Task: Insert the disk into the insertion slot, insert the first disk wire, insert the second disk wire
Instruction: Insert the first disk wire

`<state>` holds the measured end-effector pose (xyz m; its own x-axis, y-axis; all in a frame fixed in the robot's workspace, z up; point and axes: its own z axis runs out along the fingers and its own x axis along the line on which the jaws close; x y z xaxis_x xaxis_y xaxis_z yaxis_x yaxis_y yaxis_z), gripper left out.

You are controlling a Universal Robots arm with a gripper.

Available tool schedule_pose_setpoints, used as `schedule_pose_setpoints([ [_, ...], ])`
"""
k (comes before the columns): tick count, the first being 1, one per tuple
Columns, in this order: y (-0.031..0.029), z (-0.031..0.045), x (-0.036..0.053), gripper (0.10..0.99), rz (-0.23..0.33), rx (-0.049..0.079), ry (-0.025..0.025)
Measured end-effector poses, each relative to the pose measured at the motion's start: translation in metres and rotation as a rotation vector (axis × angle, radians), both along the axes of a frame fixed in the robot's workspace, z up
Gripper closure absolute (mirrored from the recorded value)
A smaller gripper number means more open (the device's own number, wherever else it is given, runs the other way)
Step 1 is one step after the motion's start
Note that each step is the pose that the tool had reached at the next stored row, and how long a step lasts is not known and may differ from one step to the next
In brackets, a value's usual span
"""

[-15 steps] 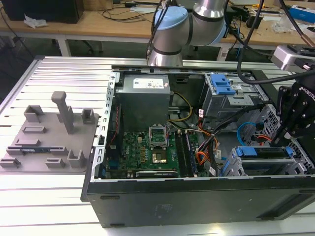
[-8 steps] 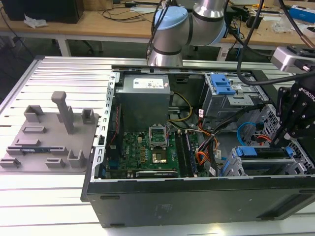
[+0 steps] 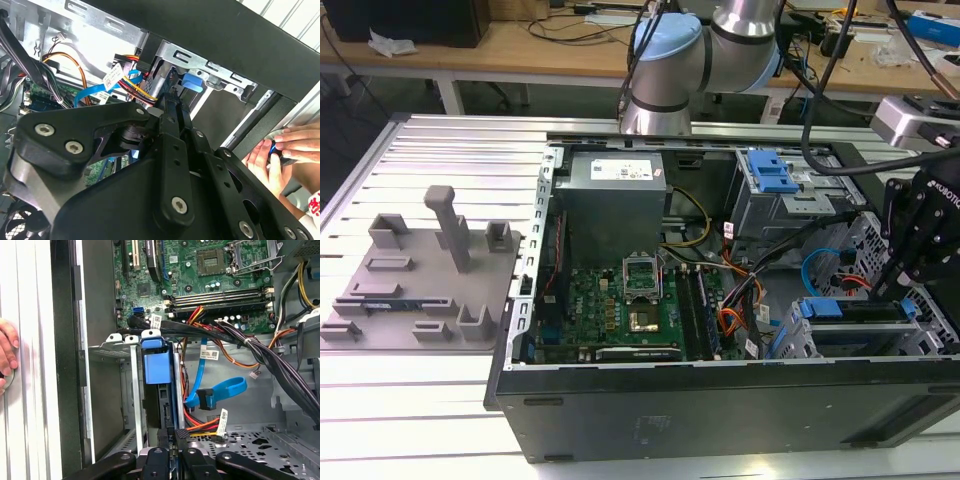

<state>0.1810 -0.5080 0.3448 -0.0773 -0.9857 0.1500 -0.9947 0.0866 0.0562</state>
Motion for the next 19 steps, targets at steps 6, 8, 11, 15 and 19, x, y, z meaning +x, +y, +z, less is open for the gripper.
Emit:
schedule_pose_setpoints([
  [6,0.0000,-0.0023,0.0000,0.922,0.000,0.000,0.0000],
  [8,0.0000,-0.0029,0.0000,0.922,0.000,0.000,0.0000],
  [11,0.0000,-0.0038,0.0000,0.922,0.000,0.000,0.0000],
  [15,0.0000,-0.0051,0.0000,0.922,0.000,-0.001,0.0000],
  [19,0.0000,-0.0062,0.0000,0.922,0.001,-0.001,0.0000],
])
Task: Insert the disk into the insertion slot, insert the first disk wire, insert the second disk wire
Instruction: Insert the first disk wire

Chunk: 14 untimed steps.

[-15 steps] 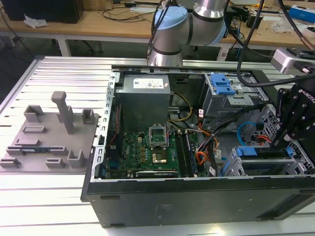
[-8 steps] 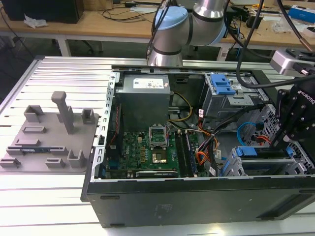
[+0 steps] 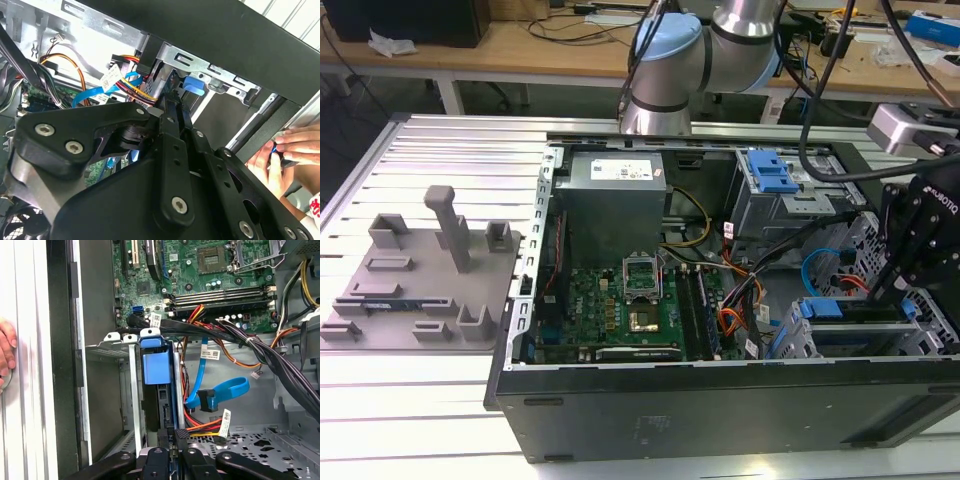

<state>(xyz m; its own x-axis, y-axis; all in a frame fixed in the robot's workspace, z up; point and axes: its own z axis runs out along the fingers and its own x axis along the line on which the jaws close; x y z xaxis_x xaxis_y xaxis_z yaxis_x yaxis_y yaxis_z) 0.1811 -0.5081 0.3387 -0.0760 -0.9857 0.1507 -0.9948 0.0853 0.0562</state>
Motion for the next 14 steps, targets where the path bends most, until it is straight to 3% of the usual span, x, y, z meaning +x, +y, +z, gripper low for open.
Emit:
schedule_pose_setpoints([
  [9,-0.0004,-0.0049,0.0000,0.922,0.018,0.001,0.0003],
  [10,-0.0004,-0.0049,-0.0001,0.851,0.018,0.001,0.0018],
  [11,-0.0004,-0.0030,-0.0001,0.851,0.018,0.000,0.0024],
  [12,-0.0004,-0.0011,0.0000,0.784,0.018,0.000,0.0031],
  [14,-0.0001,0.0042,0.0001,0.784,0.018,0.000,0.0036],
])
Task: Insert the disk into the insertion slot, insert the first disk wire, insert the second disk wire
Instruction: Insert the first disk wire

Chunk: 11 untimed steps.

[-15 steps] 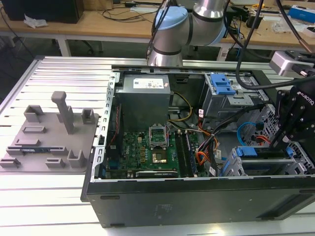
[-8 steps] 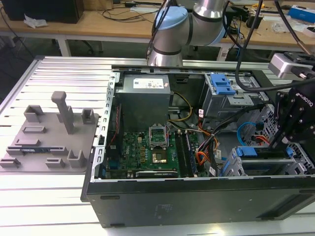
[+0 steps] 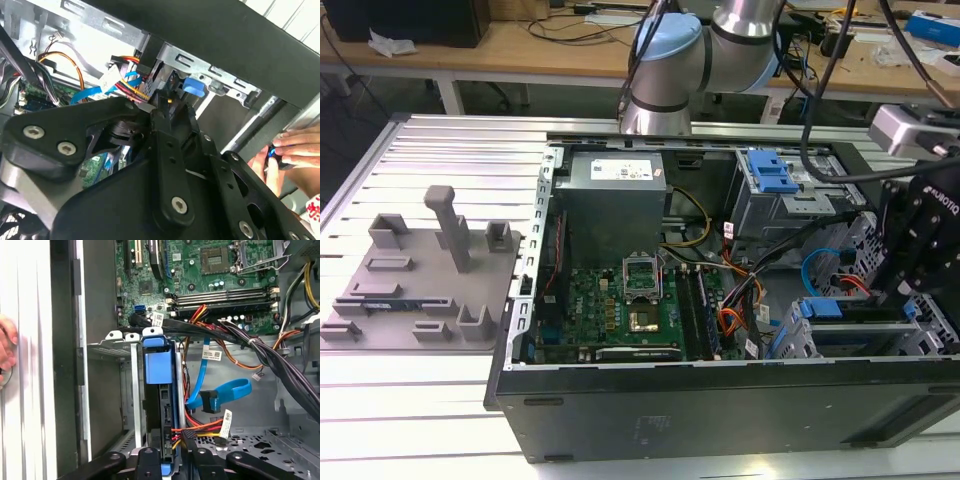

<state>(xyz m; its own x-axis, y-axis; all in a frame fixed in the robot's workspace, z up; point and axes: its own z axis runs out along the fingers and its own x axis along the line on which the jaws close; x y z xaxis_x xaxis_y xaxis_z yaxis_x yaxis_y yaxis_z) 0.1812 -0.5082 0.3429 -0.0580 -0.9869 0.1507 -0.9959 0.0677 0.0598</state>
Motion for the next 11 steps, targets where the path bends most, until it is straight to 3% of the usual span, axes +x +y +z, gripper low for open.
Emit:
schedule_pose_setpoints([
  [6,0.0037,0.0271,0.0005,0.784,-0.001,-0.006,0.0003],
  [11,0.0053,0.0285,0.0005,0.784,-0.001,-0.010,0.0003],
])
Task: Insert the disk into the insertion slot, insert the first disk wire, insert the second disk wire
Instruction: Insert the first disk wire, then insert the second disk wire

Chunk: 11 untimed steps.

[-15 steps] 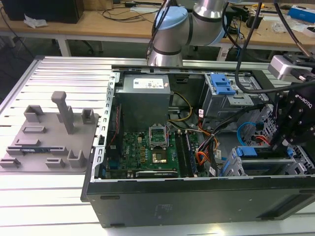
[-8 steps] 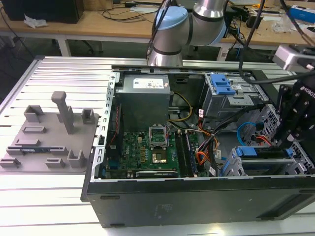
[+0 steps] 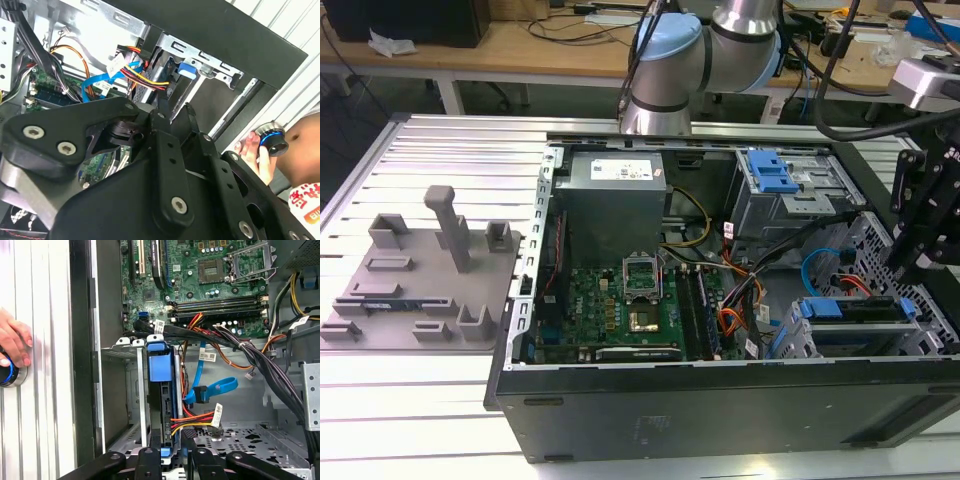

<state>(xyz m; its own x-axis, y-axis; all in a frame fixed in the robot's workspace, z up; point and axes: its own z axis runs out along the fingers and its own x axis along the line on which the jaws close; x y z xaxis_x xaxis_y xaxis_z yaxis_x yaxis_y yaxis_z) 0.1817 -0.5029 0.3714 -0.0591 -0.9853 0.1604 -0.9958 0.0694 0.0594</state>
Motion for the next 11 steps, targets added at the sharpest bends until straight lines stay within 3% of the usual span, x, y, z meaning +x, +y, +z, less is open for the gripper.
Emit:
schedule_pose_setpoints([
  [11,0.0007,0.0000,0.0000,0.784,0.000,0.000,0.0000],
])
